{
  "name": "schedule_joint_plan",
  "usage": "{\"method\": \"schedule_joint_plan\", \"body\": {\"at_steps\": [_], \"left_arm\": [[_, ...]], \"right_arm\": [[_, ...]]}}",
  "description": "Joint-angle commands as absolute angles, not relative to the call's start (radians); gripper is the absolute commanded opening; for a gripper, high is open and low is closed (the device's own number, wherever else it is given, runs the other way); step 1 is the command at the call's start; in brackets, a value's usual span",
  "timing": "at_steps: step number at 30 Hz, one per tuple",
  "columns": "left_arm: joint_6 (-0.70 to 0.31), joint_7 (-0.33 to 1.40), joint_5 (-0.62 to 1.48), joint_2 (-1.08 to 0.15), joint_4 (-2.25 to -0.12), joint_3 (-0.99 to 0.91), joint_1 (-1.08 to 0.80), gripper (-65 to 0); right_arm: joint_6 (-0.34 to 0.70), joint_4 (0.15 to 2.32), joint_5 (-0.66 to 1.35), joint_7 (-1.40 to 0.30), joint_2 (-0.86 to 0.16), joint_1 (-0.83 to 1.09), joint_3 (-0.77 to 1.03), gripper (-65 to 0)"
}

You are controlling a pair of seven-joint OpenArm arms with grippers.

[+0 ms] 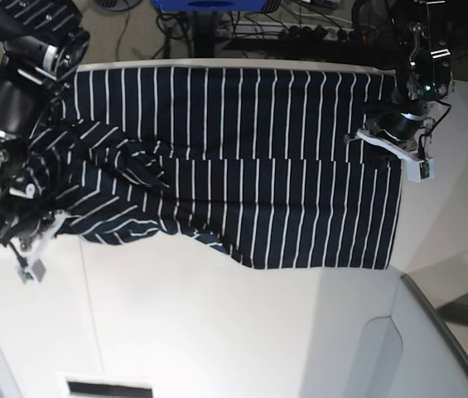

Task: Layout the t-shirt on the table in an organized manner, then fold the t-shirt properly
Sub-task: 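Return the left gripper to the shirt corner and regrasp the bunched fabric with the right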

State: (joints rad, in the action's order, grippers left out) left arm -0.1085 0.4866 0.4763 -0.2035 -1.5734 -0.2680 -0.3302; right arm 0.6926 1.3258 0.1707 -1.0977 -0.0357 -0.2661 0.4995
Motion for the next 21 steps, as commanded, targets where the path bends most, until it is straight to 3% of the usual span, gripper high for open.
{"method": "schedule_joint_plan", "body": {"at_steps": [1, 11, 21], "left_arm": [[-0.116, 0.466, 0.483, -0.213, -1.590, -0.272, -0.321, -65.0], [-0.116, 0.463, 0.483, -0.211, -1.589, -0.275, -0.315, -65.0], [-0.116, 0.460, 0.481, -0.214, -1.527, -0.277, -0.315, -65.0]], "right_arm": [[0.698, 1.382, 0.200, -1.112, -0.045, -0.257, 0.479, -64.8], [0.698, 1.537, 0.294, -1.086, -0.074, -0.067, 0.219, -64.8], [0.698, 1.437, 0.294, -1.064, -0.067, -0.005, 0.188, -63.8]]}}
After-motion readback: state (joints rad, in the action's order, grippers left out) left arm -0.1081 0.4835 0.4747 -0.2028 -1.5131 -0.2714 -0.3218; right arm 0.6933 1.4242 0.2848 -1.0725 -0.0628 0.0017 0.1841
